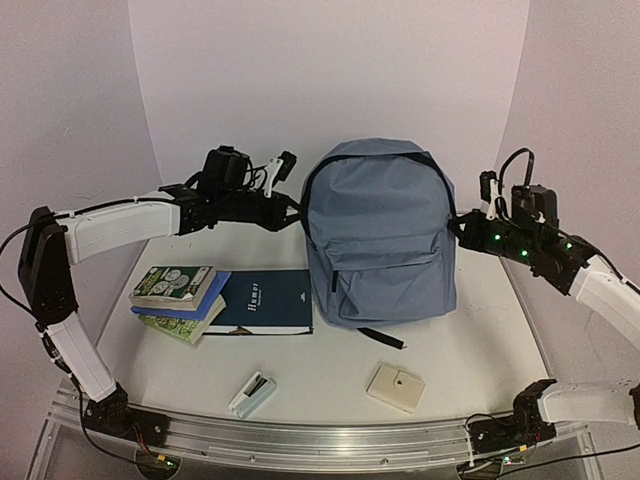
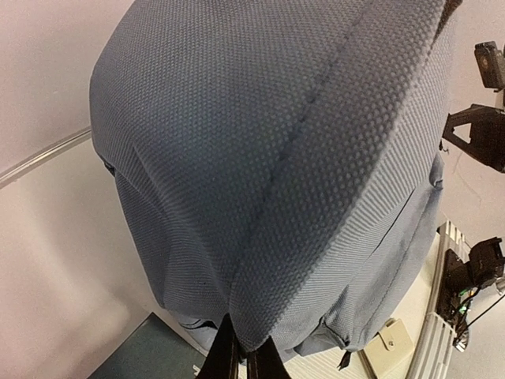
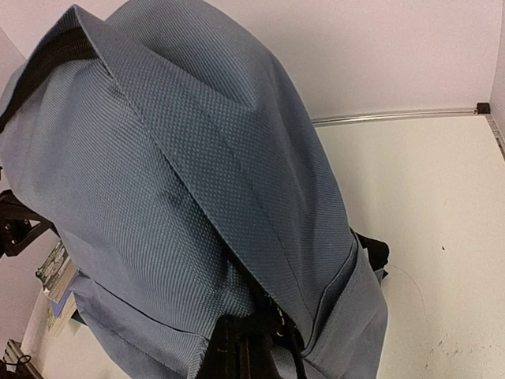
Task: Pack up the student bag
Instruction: Unzip the student bag at the center of the board.
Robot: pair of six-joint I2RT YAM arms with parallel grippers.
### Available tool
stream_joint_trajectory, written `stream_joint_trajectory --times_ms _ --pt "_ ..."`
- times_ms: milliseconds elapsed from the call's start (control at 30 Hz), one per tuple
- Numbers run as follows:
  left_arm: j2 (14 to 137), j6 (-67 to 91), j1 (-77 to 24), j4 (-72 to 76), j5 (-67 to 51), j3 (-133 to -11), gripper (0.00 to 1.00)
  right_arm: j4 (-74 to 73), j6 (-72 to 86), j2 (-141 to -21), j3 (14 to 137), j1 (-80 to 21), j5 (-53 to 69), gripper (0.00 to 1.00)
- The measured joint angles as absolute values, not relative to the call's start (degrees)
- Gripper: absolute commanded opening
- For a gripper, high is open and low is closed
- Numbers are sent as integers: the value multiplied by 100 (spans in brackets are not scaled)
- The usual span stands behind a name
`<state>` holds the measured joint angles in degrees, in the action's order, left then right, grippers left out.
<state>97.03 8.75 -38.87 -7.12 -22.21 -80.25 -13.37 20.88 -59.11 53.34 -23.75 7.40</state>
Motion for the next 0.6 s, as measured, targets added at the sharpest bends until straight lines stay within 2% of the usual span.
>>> stream_joint_trajectory --times_ms 167,267,467,600 --pt "9693 569 -4082 -707 -1544 -8025 0 -1456 2108 -6147 5448 -2375 765 0" --pt "9640 419 -4182 -711 -1155 -8023 0 -1572 2112 -6367 5555 -2375 750 4" --pt "9553 62 -4195 -735 -737 -8024 0 -1902 2195 -6418 5545 -2376 481 41" --pt "9553 -180 -4193 -768 -786 -8042 0 -2030 2376 -5838 5270 -2376 -81 50"
